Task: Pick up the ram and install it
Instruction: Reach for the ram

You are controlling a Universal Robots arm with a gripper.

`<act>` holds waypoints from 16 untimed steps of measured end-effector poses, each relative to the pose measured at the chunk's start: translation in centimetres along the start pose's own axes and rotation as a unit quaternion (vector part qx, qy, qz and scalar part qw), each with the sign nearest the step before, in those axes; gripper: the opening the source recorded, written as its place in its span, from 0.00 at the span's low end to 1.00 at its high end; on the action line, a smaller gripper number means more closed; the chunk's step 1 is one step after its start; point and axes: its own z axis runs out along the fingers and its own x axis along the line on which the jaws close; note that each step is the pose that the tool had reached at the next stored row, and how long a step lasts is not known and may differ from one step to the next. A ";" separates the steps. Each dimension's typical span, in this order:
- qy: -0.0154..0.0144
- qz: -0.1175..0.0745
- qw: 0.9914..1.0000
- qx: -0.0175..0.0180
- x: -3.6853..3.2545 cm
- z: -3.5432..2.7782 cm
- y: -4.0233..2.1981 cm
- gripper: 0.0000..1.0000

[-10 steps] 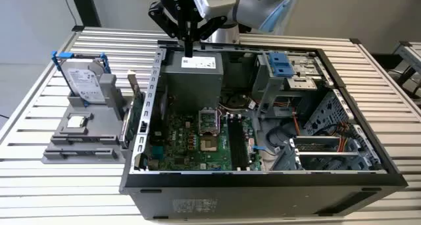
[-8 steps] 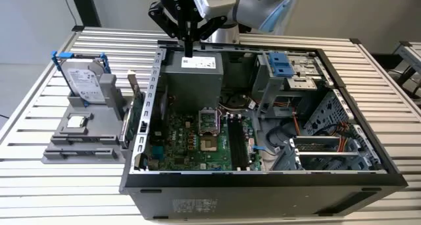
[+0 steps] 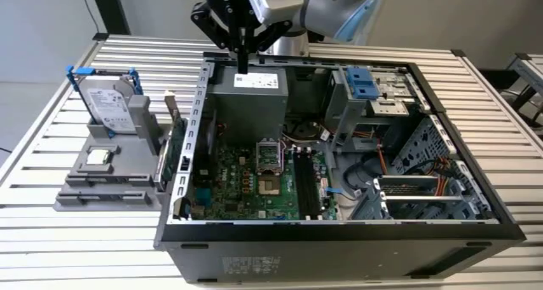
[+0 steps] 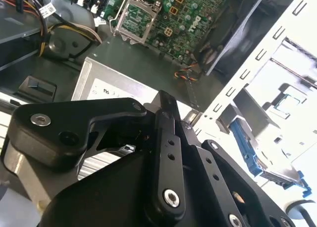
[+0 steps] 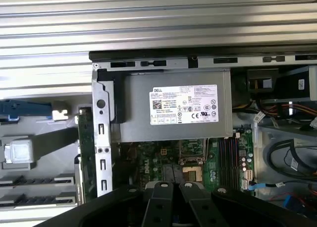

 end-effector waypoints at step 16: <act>0.000 0.000 1.000 0.000 1.96 -0.05 -0.14 0.00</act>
